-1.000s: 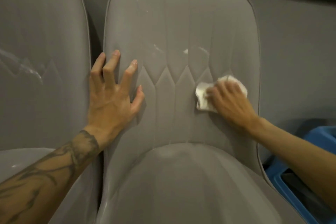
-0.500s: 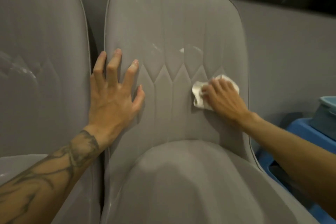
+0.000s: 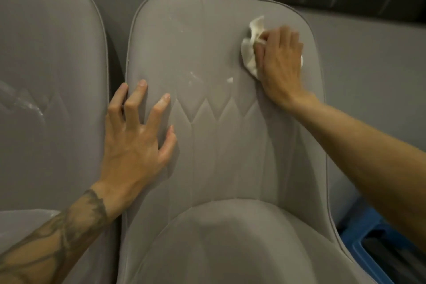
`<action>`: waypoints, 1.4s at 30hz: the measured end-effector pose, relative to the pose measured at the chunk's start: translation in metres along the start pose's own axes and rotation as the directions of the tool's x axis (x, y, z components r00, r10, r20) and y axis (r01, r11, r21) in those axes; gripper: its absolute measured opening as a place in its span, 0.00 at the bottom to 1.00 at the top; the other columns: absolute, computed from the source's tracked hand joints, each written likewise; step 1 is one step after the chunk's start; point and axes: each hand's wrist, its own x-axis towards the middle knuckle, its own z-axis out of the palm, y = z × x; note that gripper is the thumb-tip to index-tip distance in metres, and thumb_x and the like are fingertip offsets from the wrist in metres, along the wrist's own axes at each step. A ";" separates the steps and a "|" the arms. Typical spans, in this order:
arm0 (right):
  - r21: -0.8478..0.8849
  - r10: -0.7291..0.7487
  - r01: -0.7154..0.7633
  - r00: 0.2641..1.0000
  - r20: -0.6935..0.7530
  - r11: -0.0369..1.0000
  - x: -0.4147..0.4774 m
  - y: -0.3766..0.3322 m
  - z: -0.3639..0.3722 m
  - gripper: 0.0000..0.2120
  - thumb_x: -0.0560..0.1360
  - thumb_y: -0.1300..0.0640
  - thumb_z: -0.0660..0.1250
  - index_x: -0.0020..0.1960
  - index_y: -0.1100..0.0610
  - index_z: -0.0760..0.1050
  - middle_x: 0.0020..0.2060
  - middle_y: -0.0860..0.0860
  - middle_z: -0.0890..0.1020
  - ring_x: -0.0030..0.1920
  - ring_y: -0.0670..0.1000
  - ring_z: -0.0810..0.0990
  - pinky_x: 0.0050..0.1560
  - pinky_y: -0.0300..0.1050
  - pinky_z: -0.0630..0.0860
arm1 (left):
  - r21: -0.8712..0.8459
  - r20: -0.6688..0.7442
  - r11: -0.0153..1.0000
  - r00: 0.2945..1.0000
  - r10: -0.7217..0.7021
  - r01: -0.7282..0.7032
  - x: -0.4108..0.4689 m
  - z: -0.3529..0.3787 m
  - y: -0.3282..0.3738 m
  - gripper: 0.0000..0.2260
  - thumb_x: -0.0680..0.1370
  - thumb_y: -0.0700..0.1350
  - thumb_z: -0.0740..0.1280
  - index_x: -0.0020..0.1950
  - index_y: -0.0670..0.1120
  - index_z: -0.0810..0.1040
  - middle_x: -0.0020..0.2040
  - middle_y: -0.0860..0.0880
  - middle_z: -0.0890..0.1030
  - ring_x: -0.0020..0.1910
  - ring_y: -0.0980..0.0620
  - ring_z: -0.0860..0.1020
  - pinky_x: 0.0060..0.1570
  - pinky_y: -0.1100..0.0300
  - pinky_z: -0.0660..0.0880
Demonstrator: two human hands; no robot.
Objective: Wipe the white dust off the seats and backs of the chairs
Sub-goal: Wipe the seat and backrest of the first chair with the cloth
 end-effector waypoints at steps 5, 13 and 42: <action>0.043 -0.053 0.051 0.998 0.042 0.998 -0.056 -0.019 -0.002 0.13 0.85 0.54 0.56 0.56 0.62 0.74 0.51 0.62 0.75 0.50 0.63 0.73 0.54 0.58 0.67 | 0.001 -0.031 1.000 0.999 0.022 -0.022 0.001 0.001 0.000 0.24 0.81 0.52 0.65 0.75 0.45 0.72 0.76 0.34 0.65 0.75 0.28 0.62 0.77 0.41 0.61; 0.001 -0.043 0.043 0.999 -0.003 0.999 0.023 0.000 0.002 0.15 0.84 0.50 0.54 0.57 0.60 0.73 0.54 0.62 0.75 0.52 0.64 0.73 0.52 0.57 0.64 | -0.035 -0.021 0.999 1.000 0.003 -0.003 0.000 0.001 0.002 0.24 0.81 0.52 0.66 0.75 0.45 0.73 0.76 0.35 0.64 0.76 0.29 0.61 0.76 0.40 0.62; 0.031 0.078 -0.077 0.997 -0.019 0.997 -0.017 -0.024 0.003 0.14 0.85 0.53 0.55 0.55 0.62 0.74 0.51 0.61 0.76 0.50 0.62 0.73 0.52 0.55 0.65 | -0.002 -0.046 1.000 0.999 0.018 -0.018 -0.001 0.005 0.001 0.24 0.81 0.52 0.65 0.76 0.45 0.72 0.76 0.35 0.64 0.76 0.29 0.61 0.77 0.41 0.61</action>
